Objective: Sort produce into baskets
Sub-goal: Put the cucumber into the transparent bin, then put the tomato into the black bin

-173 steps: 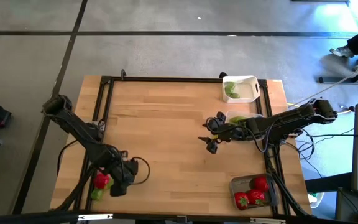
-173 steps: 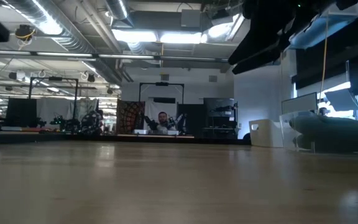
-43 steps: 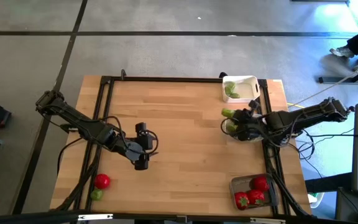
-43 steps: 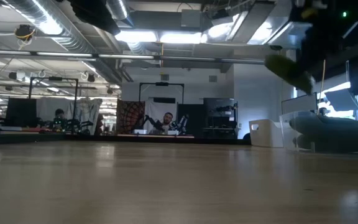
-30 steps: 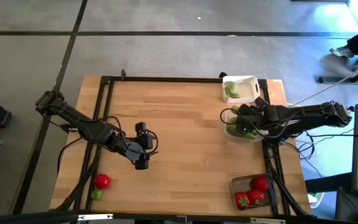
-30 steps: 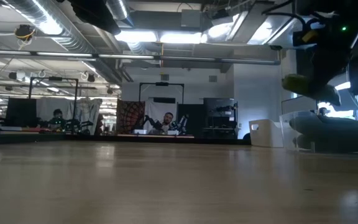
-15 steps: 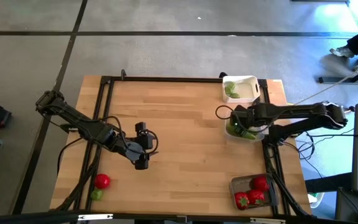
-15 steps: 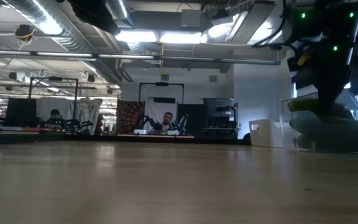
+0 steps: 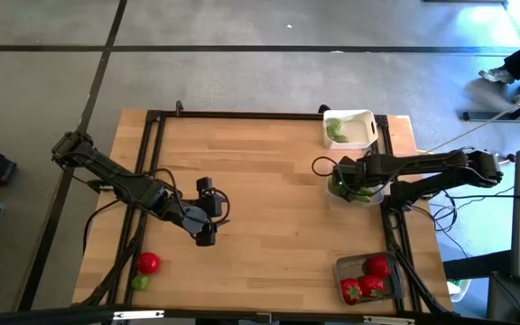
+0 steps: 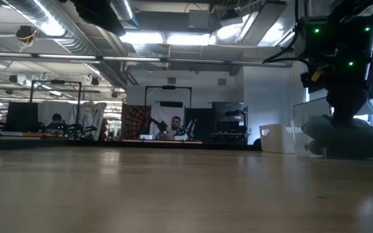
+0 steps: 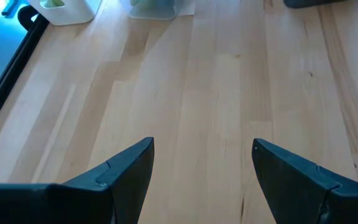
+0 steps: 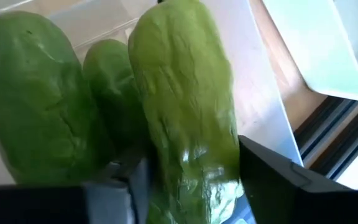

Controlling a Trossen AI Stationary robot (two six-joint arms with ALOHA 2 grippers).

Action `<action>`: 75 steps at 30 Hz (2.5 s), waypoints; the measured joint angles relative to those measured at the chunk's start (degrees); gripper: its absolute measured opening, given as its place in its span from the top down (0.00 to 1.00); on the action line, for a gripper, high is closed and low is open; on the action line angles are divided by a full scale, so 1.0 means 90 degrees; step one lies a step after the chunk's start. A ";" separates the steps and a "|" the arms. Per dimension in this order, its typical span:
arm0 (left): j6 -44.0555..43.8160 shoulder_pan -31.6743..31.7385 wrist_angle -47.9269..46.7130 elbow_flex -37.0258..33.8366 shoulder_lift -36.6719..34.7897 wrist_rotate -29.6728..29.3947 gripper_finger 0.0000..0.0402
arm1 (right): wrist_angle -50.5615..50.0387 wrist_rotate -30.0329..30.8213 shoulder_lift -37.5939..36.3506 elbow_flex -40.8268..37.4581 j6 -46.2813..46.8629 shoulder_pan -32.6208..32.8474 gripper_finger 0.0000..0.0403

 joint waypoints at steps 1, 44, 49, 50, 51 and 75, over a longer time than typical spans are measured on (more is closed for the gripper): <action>0.0000 0.0000 0.0002 0.0000 0.0000 -0.0002 0.33 | -0.0001 -0.0009 0.0000 0.0000 -0.0006 0.0002 0.46; -0.2752 -0.1232 -0.1735 0.0002 0.0010 0.1953 0.34 | 0.6586 -0.0583 0.1446 0.0899 -0.1559 0.1639 0.34; -0.3262 -0.1634 -0.2057 0.0002 0.0010 0.1951 0.34 | 0.7258 -0.1067 0.1976 0.0899 -0.1542 0.1639 0.34; -0.3404 -0.1717 -0.2153 0.0002 0.0010 0.1953 0.34 | 0.7417 -0.1170 0.2076 0.0899 -0.1507 0.1644 0.34; -0.3564 -0.1808 -0.2263 0.0002 0.0010 0.1951 0.34 | 0.7539 -0.1260 0.2164 0.0899 -0.1500 0.1669 0.34; -0.5236 -0.3339 -0.2677 0.0002 0.0733 0.3381 0.33 | 0.7679 -0.1036 0.2545 0.0899 -0.1529 0.1923 0.34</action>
